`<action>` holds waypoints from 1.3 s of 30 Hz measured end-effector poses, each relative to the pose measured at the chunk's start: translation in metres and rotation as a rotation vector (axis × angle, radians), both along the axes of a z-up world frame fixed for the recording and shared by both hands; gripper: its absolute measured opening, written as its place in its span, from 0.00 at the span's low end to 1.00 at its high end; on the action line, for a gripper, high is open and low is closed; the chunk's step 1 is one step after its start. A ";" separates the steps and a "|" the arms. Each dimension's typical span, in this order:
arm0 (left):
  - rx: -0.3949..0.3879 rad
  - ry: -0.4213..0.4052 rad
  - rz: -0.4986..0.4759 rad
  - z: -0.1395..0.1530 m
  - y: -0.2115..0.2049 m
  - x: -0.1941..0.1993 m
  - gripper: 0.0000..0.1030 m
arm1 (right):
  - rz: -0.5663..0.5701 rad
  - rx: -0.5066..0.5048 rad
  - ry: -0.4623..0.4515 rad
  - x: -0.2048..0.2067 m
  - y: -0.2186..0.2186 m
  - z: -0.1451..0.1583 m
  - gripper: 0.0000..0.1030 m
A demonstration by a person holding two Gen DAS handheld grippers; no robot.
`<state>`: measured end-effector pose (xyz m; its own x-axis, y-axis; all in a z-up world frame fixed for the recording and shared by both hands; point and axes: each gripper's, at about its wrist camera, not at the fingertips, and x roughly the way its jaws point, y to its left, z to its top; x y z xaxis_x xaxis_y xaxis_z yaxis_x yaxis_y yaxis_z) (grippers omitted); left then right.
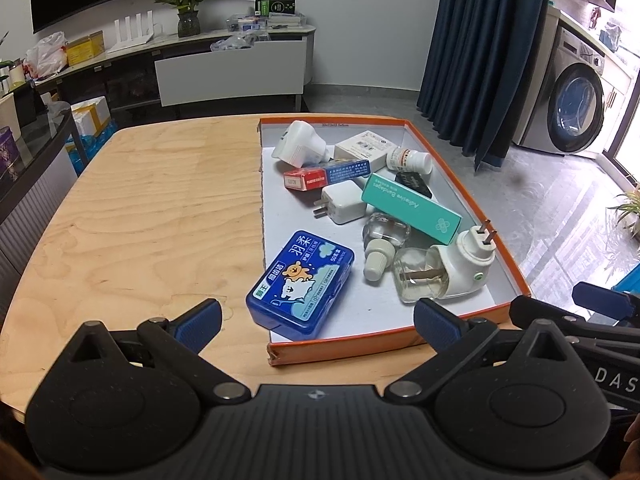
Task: Organize rigid objects
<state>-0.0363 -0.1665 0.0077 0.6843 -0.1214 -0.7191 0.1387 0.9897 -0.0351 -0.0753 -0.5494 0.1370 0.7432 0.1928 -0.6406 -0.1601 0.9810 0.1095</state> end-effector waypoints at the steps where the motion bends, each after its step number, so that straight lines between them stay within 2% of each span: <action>1: 0.003 0.001 0.002 0.000 0.000 0.000 1.00 | 0.001 -0.003 0.000 0.000 0.001 0.000 0.87; 24: 0.028 0.006 -0.008 -0.002 0.000 0.003 1.00 | 0.005 -0.021 0.011 0.005 0.006 -0.005 0.87; 39: 0.018 -0.011 -0.026 -0.002 -0.001 0.005 1.00 | -0.003 -0.022 0.019 0.012 0.009 -0.008 0.87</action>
